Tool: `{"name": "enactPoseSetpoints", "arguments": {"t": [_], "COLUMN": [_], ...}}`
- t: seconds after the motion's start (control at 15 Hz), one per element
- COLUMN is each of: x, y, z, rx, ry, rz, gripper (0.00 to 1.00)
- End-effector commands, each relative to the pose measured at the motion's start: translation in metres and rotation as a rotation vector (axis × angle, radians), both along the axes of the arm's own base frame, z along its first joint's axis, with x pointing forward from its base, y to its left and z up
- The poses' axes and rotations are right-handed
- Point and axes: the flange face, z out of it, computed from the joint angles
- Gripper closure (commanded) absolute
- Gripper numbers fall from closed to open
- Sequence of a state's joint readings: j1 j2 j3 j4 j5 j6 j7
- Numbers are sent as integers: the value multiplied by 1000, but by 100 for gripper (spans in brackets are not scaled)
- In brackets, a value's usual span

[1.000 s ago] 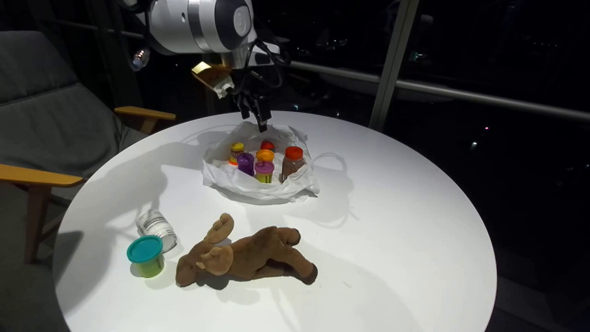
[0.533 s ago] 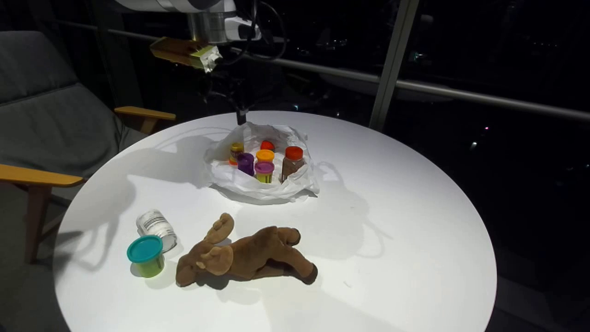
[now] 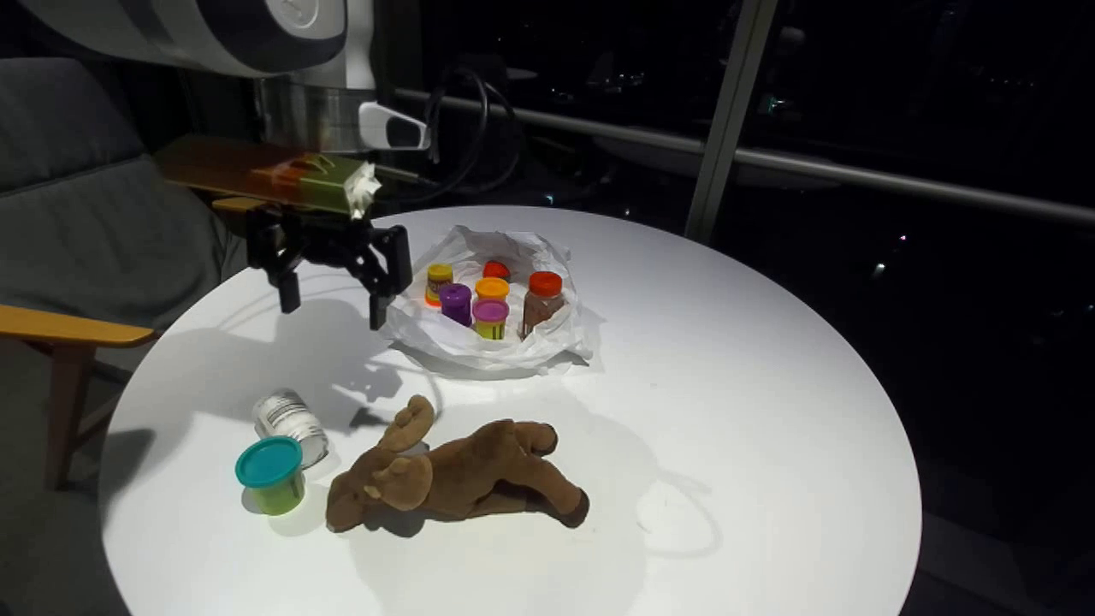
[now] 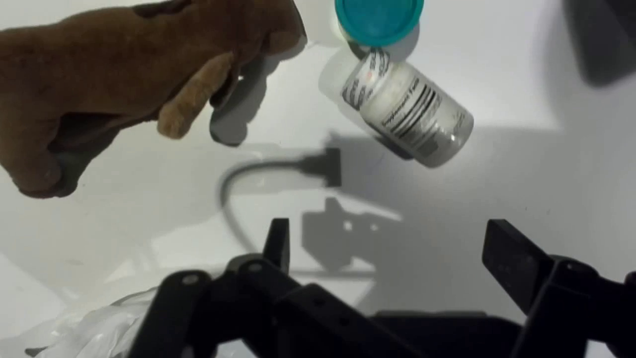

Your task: Put all the objects in the plastic bag

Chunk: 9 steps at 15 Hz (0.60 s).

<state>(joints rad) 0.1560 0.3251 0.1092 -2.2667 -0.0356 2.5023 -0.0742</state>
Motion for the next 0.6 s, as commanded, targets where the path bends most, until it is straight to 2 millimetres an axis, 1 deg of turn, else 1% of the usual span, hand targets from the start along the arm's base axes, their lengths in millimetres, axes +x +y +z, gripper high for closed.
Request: {"name": "enactPoseSetpoints", "arguments": {"t": [0.0, 0.2, 0.4, 0.53], "x": [-49, -70, -80, -84], "y": [-7, 2, 18, 29], "z": [1, -5, -14, -21], "rx": [1, -1, 18, 39], "ry": [26, 33, 9, -18], "rz": [200, 358, 504, 595], "gripper": [0, 0, 0, 0]}}
